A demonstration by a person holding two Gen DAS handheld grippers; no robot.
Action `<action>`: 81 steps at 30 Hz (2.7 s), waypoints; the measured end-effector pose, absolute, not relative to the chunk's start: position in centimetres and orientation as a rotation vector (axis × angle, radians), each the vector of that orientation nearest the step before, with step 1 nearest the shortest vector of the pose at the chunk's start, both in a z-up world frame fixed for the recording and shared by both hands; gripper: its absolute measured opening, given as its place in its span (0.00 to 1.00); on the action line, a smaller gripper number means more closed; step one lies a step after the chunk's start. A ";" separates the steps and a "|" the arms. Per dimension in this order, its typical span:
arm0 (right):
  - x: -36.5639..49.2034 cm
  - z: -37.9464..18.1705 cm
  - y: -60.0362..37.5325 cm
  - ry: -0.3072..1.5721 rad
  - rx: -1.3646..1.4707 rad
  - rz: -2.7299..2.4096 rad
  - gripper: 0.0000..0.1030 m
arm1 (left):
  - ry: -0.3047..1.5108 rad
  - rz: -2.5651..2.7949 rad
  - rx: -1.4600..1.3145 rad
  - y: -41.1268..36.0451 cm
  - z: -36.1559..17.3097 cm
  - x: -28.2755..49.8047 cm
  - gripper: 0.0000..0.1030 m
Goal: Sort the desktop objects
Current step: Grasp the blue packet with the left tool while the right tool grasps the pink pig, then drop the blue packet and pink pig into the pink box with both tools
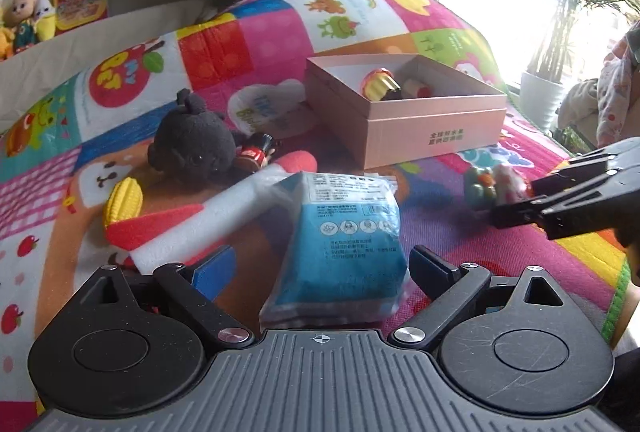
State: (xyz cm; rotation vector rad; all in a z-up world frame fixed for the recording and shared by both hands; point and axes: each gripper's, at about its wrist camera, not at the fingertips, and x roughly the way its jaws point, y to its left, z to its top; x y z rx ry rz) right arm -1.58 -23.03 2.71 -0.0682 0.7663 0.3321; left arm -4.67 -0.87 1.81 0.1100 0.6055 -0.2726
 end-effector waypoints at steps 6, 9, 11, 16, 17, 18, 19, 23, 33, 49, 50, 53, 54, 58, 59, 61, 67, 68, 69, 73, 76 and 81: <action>-3.9 2.9 -25.1 0.705 -0.106 0.211 0.67 | 0.626 -0.279 0.153 -2.9 1.1 -2.4 0.92; -4.0 3.0 -25.3 0.680 -0.112 0.192 0.74 | 0.663 -0.278 0.170 -3.5 0.5 -1.7 0.70; -4.2 3.1 -25.2 0.664 -0.121 0.201 0.78 | 0.664 -0.282 0.167 -3.5 0.3 -1.9 0.66; -3.9 3.4 -24.5 0.653 -0.107 0.223 0.84 | 0.669 -0.281 0.169 -3.1 0.4 -2.9 0.65; -3.9 3.4 -24.4 0.653 -0.098 0.226 0.84 | 0.671 -0.277 0.166 -3.0 0.4 -3.1 0.65; -3.9 3.4 -24.2 0.654 -0.091 0.227 0.84 | 0.672 -0.272 0.159 -2.8 0.4 -3.2 0.67; -3.9 3.4 -24.0 0.655 -0.086 0.227 0.84 | 0.673 -0.268 0.153 -2.7 0.3 -3.4 0.67; -3.6 2.7 -22.5 0.654 -0.104 0.197 0.84 | 0.673 -0.250 0.144 -2.6 0.4 -3.3 0.74; -3.4 2.1 -21.7 0.652 -0.161 0.185 0.71 | 0.660 -0.248 0.156 -2.8 0.4 -3.6 0.71; -6.7 12.0 -29.8 0.502 -0.050 0.190 0.70 | 0.426 -0.402 0.256 -6.6 9.3 -3.8 0.62; -6.5 13.2 -30.5 0.458 -0.045 0.162 0.70 | 0.400 -0.416 0.263 -7.3 10.2 -2.6 0.62; -5.4 15.9 -32.0 0.371 -0.038 0.090 0.70 | 0.372 -0.479 0.271 -9.7 11.6 1.6 0.62; -5.0 16.5 -32.3 0.358 -0.031 0.078 0.70 | 0.372 -0.488 0.270 -10.6 11.9 3.0 0.62; -3.2 17.5 -33.2 0.340 -0.020 0.057 0.70 | 0.354 -0.417 0.194 -13.4 12.1 9.1 0.73; -2.6 17.4 -33.2 0.345 -0.020 0.055 0.70 | 0.374 -0.401 0.189 -13.9 11.7 10.5 0.82; -1.6 17.1 -33.0 0.366 -0.020 0.052 0.70 | 0.427 -0.404 0.179 -13.9 10.7 12.0 0.85; 0.3 16.0 -32.5 0.401 -0.073 0.068 0.70 | 0.399 -0.396 0.167 -9.6 8.5 7.0 0.93; 0.8 15.8 -32.4 0.410 -0.073 0.072 0.70 | 0.416 -0.395 0.161 -8.8 8.1 6.1 0.94; 1.5 15.7 -32.3 0.423 -0.065 0.080 0.70 | 0.435 -0.392 0.156 -8.2 7.7 5.5 0.94; 5.7 15.1 -31.6 0.508 0.024 0.155 0.70 | 0.483 -0.348 0.139 -5.6 6.3 3.3 0.94; 9.9 14.0 -30.4 0.589 0.050 0.166 0.78 | 0.491 -0.277 0.126 -3.1 5.6 1.8 0.95; 13.1 11.1 -27.8 0.637 -0.025 0.141 0.81 | 0.523 -0.139 0.071 2.2 4.6 -0.5 0.97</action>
